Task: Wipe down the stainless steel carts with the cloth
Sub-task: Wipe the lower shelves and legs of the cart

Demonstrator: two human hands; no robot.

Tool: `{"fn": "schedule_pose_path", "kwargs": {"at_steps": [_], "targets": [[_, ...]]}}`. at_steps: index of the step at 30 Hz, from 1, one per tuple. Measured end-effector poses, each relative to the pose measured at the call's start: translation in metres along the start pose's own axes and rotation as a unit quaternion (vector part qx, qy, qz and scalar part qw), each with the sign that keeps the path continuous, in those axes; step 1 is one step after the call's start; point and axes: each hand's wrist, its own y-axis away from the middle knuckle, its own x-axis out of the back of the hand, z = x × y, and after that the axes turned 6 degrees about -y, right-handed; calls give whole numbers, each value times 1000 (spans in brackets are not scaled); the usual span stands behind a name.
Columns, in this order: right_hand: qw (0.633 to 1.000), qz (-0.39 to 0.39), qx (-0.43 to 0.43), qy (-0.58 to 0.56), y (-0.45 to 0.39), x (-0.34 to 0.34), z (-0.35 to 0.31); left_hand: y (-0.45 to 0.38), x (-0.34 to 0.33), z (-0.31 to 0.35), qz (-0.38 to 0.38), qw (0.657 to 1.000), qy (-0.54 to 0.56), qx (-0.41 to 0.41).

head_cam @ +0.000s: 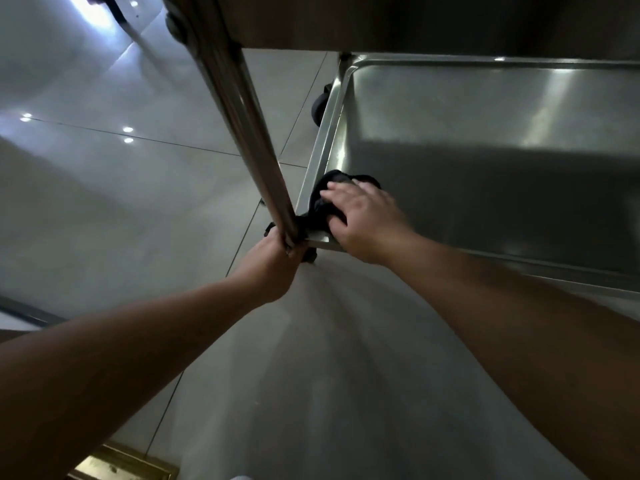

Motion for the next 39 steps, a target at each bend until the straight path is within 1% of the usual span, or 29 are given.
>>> {"fn": "schedule_pose_path", "kwargs": {"at_steps": [4,7,10,14,19,22,25,27,29,31,32,33,35,36,38,39], "targets": [[999,16,41,31,32,4,19,0,3,-3,-9,1000,-25,0],[995,26,78,60,59,13,38,1,5,-4,-18,999,-28,17],[986,58,116,108,93,25,66,1,2,-3,-12,999,-11,30],[972,108,136,161,134,45,116,1,0,2,8,998,-22,54],[958,130,132,220,163,58,155,4,3,7,-7,997,-32,63],[950,153,123,243,165,55,157,7,3,10,12,997,-49,58],[948,144,114,260,168,59,149,8,-6,14,27,997,-12,69],[951,115,96,272,170,66,142,10,-12,17,32,992,49,108],[962,83,52,254,171,74,132,14,-18,17,28,974,117,190],[979,48,-10,196,171,79,122,25,-27,16,-12,946,130,298],[984,32,-41,170,172,82,118,35,-33,16,-48,934,121,332],[986,23,-69,147,173,85,113,48,-40,18,-89,929,110,343],[987,16,-119,111,181,92,104,80,-52,26,-175,928,64,323],[985,12,-138,99,187,95,98,97,-56,33,-220,928,18,301],[982,-6,-170,79,202,98,88,128,-55,49,-297,922,-94,229],[979,-27,-190,63,212,97,81,143,-51,57,-323,917,-135,193]]}}
